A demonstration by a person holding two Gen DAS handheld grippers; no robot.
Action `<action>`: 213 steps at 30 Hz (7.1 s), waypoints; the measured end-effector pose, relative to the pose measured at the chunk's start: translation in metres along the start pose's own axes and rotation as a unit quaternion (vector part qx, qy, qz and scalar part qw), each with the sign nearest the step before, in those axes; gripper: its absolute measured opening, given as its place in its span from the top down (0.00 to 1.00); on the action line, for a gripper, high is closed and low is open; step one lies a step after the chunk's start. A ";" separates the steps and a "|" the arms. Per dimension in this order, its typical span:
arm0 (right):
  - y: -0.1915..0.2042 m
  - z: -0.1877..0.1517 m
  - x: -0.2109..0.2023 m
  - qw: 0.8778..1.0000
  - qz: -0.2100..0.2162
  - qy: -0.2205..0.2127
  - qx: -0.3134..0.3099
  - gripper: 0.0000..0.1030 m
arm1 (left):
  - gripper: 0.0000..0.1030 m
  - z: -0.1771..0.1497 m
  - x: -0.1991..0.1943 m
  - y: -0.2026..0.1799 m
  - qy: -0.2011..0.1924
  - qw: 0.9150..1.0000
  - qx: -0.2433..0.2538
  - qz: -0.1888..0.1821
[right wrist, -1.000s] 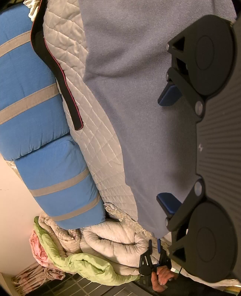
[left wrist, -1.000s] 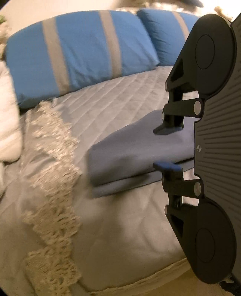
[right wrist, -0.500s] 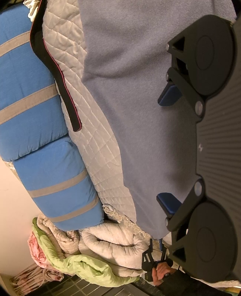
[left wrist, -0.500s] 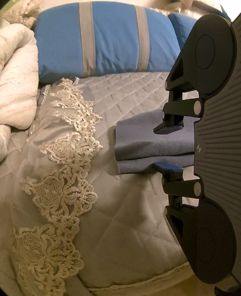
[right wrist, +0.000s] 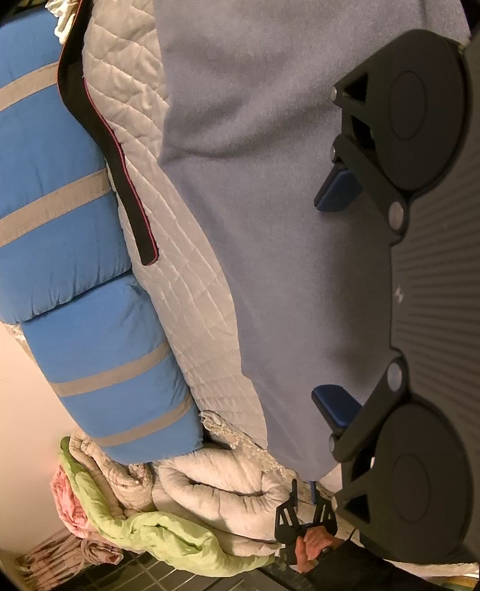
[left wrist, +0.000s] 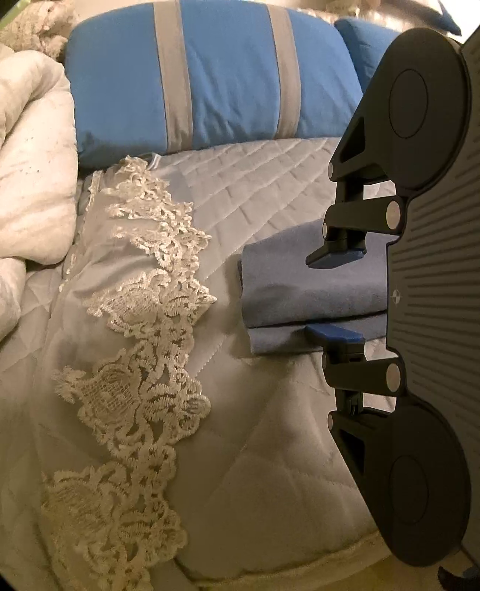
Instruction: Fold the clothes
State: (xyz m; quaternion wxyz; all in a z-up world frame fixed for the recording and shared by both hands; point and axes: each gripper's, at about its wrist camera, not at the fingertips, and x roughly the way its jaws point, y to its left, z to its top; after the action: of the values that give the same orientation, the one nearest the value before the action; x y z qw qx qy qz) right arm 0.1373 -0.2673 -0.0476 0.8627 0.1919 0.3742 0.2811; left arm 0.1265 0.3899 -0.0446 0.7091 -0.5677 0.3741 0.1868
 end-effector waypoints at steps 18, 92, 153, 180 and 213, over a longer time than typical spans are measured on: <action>0.002 0.000 0.001 1.000 -0.002 0.005 -0.007 0.00 | 0.98 -0.003 -0.024 0.000 -0.030 0.999 0.020 0.026; 0.081 -0.038 -0.021 0.903 -0.203 -0.018 -0.378 0.01 | 0.41 -0.290 -0.052 -0.144 -0.034 0.775 0.622 -0.109; 0.067 -0.065 -0.001 0.678 -0.289 0.101 -0.668 0.97 | 0.42 -0.412 0.018 -0.055 -0.233 0.299 0.914 0.146; 0.059 -0.098 0.010 0.687 -0.255 0.143 -0.665 0.96 | 0.34 -0.391 0.021 -0.059 -0.171 0.317 0.922 0.141; 0.055 -0.055 -0.031 0.807 -0.198 0.055 -0.554 0.10 | 0.37 -0.176 0.118 -0.103 0.356 0.852 0.347 -0.164</action>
State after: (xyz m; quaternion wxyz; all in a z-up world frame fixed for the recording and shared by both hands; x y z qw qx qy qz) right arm 0.0595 -0.2376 -0.0367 0.8377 -0.4123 0.2314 0.2733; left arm 0.2182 0.1755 -0.0773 0.6984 -0.3659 0.5431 -0.2888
